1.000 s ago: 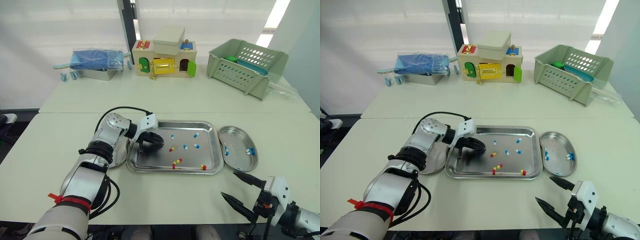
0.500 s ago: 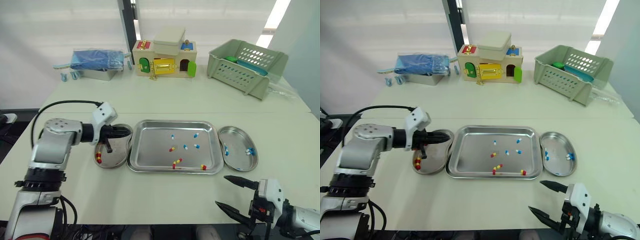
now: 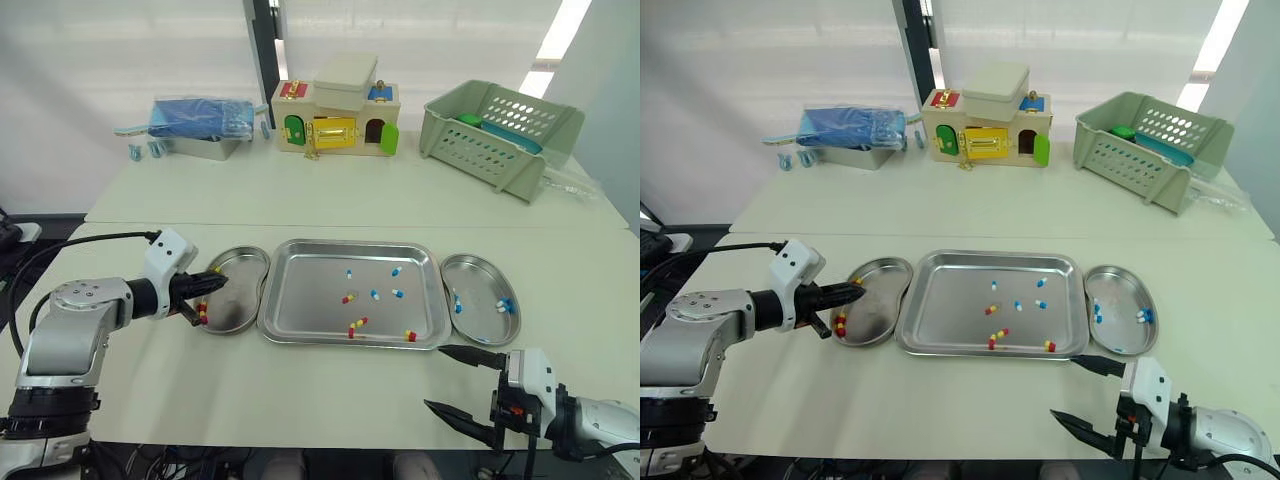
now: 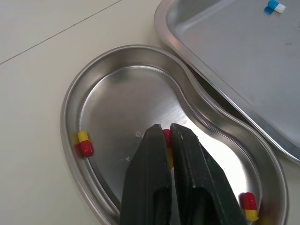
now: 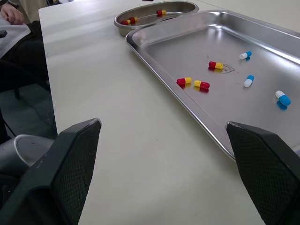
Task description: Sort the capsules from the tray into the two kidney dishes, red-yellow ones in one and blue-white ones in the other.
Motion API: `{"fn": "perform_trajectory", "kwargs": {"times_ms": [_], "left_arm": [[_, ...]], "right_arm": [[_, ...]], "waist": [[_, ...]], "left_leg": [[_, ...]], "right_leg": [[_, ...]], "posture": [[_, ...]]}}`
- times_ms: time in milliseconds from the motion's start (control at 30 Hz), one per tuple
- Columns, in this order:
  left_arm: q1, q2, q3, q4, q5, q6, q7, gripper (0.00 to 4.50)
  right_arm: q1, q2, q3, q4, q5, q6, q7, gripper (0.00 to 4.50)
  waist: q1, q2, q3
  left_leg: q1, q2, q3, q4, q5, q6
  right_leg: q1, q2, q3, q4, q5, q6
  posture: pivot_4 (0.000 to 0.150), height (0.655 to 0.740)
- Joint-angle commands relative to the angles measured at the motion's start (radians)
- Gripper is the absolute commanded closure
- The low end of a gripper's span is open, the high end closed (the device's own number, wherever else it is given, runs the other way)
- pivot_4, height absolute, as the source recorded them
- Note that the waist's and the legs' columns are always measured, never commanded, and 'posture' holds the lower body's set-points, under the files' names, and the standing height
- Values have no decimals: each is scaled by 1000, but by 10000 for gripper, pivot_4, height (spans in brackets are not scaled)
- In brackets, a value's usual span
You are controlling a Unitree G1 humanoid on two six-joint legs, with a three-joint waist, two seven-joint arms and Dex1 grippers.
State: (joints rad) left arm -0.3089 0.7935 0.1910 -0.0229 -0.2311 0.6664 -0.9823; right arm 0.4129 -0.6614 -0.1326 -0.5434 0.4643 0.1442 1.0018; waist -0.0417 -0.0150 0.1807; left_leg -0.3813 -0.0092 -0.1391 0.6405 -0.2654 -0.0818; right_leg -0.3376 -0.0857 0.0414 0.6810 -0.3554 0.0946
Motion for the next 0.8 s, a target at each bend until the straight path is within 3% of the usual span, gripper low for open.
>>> {"fn": "perform_trajectory", "kwargs": {"times_ms": [33, 300, 400, 800], "left_arm": [[-26, -8, -26, 35, -8, -30, 18, 44631], [-51, -2, -65, 95, -15, -67, 20, 44631], [-57, 4, -66, 106, -14, -76, 19, 37976], [-61, 8, -65, 111, -20, -83, 18, 274]], "right_arm": [[0, -1, 9, -18, 13, 4, -6, 0], [11, 9, 17, -26, 13, 1, -28, 0], [20, 14, 20, -13, 7, -15, -23, 0], [22, 28, 29, 33, -7, -59, -13, 0]], "waist": [[1, 0, 0], [0, 0, 0], [0, 0, 0], [-1, 0, 0]], "left_leg": [[0, 0, 0, 0, 0, 0], [0, 0, 0, 0, 0, 0], [0, 0, 0, 0, 0, 0], [0, 0, 0, 0, 0, 0]], "right_leg": [[0, 0, 0, 0, 0, 0], [0, 0, 0, 0, 0, 0], [0, 0, 0, 0, 0, 0], [0, 0, 0, 0, 0, 0]], "posture": [[1500, 7400], [1500, 7400], [1500, 7400], [1500, 7400]]}}
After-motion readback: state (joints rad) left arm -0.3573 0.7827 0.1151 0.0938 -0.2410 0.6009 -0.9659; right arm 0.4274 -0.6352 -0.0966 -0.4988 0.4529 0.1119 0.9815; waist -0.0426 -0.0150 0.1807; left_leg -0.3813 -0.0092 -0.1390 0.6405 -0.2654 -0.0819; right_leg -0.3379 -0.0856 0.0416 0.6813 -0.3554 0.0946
